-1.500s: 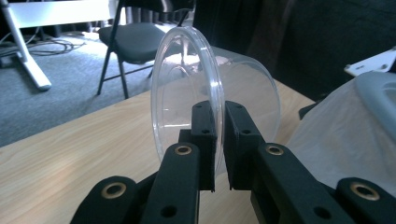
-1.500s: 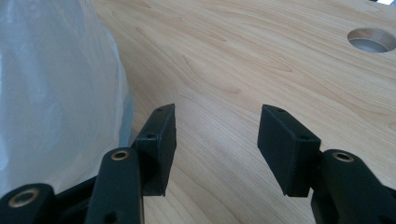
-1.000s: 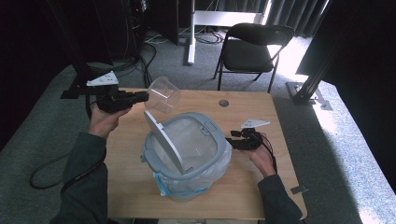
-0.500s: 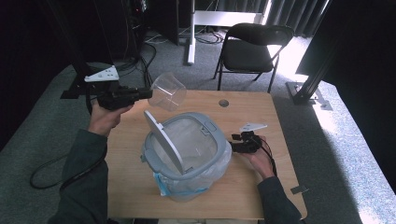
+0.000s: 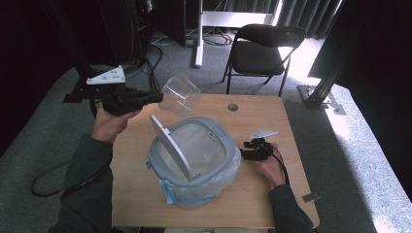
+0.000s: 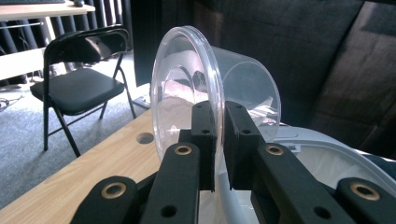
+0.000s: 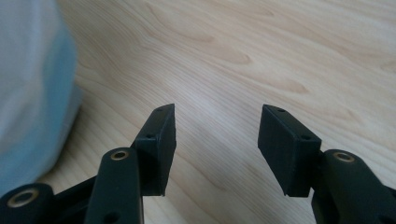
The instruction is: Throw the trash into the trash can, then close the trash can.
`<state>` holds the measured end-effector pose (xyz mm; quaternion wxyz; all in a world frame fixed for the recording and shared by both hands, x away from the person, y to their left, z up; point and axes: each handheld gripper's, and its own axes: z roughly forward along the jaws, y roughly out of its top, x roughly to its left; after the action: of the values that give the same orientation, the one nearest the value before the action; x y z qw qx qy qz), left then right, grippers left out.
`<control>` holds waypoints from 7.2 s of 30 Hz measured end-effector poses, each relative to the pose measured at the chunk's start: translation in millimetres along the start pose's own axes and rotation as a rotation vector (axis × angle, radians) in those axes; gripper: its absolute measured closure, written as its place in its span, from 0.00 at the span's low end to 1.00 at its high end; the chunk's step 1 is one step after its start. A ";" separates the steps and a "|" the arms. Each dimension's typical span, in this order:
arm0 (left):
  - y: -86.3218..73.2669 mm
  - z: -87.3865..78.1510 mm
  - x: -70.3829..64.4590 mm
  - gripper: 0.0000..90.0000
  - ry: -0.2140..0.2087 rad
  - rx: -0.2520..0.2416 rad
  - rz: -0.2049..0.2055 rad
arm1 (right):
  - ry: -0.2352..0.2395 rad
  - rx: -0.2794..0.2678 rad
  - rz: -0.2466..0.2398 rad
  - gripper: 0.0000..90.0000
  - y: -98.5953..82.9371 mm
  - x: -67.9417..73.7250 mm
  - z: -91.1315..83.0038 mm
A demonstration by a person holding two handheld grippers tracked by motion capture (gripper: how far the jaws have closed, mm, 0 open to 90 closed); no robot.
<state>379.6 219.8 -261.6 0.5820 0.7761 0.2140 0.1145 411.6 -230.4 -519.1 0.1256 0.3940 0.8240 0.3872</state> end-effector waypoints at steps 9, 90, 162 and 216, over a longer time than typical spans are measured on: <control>6.0 0.7 -5.3 0.93 -0.030 -0.010 -0.002 | -0.019 0.026 0.033 0.47 -12.0 -8.8 6.7; 36.5 -18.7 -74.4 0.92 -0.140 -0.041 0.130 | -0.120 -0.008 -0.019 0.36 -25.0 -4.8 13.5; -40.9 -71.3 -34.8 0.65 -0.019 -0.111 -0.071 | -0.125 -0.009 -0.016 0.36 -25.3 -3.9 13.4; -37.0 26.0 -31.4 1.00 -0.137 0.075 0.043 | -0.071 -0.203 -0.051 0.92 21.5 10.7 -43.9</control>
<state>355.6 191.5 -302.2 0.5631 0.8078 0.1612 0.0656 393.9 -237.7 -472.9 0.2039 0.3716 0.7853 0.4513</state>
